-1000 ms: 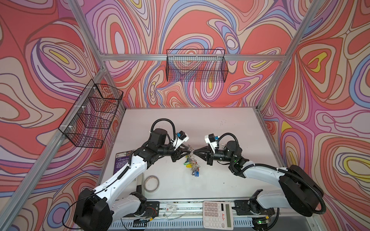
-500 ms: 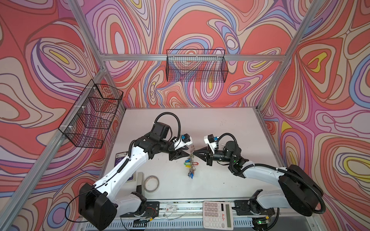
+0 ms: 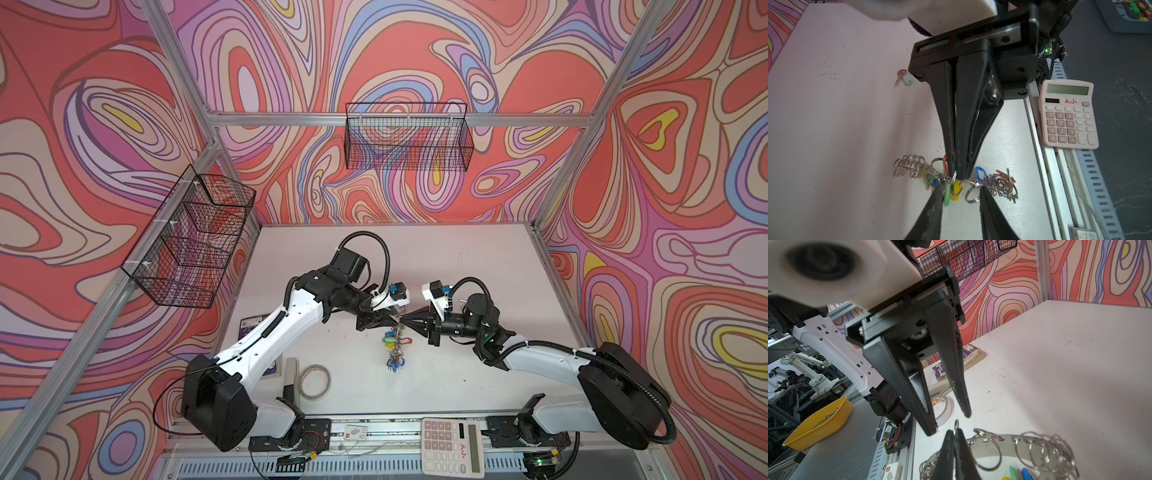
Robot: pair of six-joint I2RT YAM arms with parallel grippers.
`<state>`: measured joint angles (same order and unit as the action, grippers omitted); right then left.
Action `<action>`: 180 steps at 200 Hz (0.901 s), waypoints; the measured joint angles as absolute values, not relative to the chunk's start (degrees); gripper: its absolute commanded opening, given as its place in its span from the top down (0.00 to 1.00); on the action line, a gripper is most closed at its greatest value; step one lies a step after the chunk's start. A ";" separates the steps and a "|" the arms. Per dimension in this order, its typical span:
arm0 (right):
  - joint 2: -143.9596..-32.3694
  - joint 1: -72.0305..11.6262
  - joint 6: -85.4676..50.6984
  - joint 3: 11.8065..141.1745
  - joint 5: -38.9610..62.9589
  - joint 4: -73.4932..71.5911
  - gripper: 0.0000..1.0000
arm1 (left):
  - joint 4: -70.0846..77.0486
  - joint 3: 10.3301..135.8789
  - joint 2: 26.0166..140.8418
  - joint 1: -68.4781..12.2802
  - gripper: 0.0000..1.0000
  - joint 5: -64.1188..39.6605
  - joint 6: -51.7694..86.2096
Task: Attach keys to a key ring
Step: Pass the keyring.
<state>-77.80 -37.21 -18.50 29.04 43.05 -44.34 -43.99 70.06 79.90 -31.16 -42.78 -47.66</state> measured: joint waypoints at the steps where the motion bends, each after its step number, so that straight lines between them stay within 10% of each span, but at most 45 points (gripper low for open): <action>1: -77.80 -37.21 -18.50 29.04 43.05 -44.31 1.00 | -44.01 70.11 79.94 -31.16 0.71 -42.76 -47.68; 180: -77.80 -37.58 -17.63 29.04 42.87 -43.13 1.00 | -49.91 74.30 84.86 -31.90 0.94 -41.15 -50.81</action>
<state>-77.80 -37.58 -17.63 29.04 42.87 -43.13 -49.91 74.30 84.86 -31.90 -41.15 -50.81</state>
